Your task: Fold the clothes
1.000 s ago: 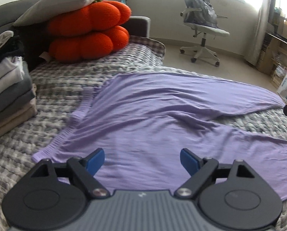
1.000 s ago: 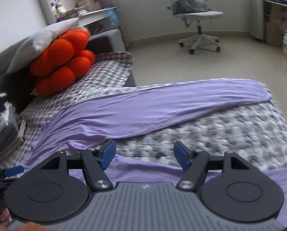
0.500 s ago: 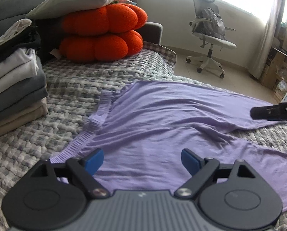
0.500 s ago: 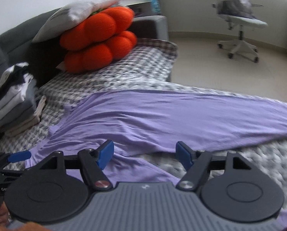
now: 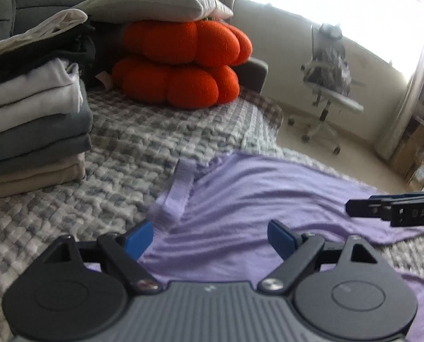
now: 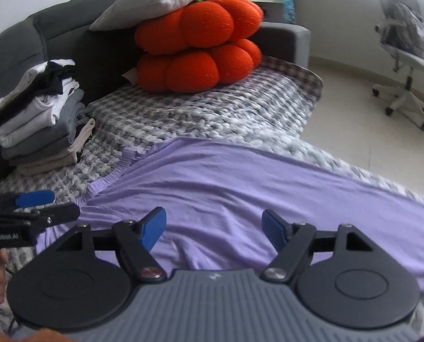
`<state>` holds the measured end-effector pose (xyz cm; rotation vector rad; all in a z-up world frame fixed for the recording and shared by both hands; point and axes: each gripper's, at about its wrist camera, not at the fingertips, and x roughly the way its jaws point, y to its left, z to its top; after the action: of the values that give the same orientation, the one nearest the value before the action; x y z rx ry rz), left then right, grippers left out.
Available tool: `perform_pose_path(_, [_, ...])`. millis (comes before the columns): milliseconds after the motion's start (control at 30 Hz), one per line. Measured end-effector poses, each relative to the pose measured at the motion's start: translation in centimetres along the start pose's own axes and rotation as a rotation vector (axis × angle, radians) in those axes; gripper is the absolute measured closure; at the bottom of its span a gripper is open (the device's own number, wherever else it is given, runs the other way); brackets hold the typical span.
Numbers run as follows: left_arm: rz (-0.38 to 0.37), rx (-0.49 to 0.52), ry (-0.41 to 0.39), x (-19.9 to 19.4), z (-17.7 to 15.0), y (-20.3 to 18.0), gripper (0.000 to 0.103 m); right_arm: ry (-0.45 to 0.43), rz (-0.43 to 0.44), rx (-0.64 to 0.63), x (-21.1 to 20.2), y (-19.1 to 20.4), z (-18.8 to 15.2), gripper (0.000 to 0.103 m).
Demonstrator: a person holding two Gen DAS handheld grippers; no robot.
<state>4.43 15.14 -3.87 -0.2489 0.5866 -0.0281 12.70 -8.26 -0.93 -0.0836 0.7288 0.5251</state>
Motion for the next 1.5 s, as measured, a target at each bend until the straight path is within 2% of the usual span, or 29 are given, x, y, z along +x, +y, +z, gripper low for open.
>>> perform_pose_path(233, [-0.008,-0.033,-0.026,1.2,0.1,1.1,0.025,-0.023,0.057,-0.113,3.0,0.5,2.1,0.026])
perform_pose_path(300, [-0.014,-0.045,-0.025,1.2,0.0,1.4,0.037,-0.022,0.075,-0.141,4.2,0.8,2.8,0.026])
perform_pose_path(367, [-0.019,-0.058,-0.023,1.2,-0.1,1.8,0.044,-0.017,0.092,-0.169,5.6,1.2,3.5,0.026])
perform_pose_path(667, [-0.063,-0.114,0.009,1.4,-1.0,3.9,0.065,0.031,0.143,-0.289,10.6,3.9,5.2,0.026])
perform_pose_path(833, [-0.078,-0.123,0.029,2.1,-1.0,4.3,0.068,0.045,0.169,-0.387,12.5,5.8,5.5,0.026])
perform_pose_path(1100, [-0.058,-0.122,0.086,3.9,-1.3,4.3,0.068,0.066,0.127,-0.479,15.3,6.6,6.2,0.026])
perform_pose_path(1267, [-0.063,-0.122,0.082,4.0,-1.6,4.3,0.068,0.09,0.09,-0.501,16.8,6.3,6.3,0.029])
perform_pose_path(1333, [-0.061,-0.118,0.08,4.1,-1.7,4.3,0.068,0.083,0.092,-0.496,16.9,6.2,6.2,0.033])
perform_pose_path(1433, [-0.061,-0.113,0.078,4.1,-1.7,4.3,0.068,0.075,0.109,-0.488,16.9,6.4,6.0,0.058])
perform_pose_path(1500, [-0.062,-0.114,0.077,4.1,-1.7,4.4,0.068,0.078,0.109,-0.494,16.7,6.9,5.9,0.092])
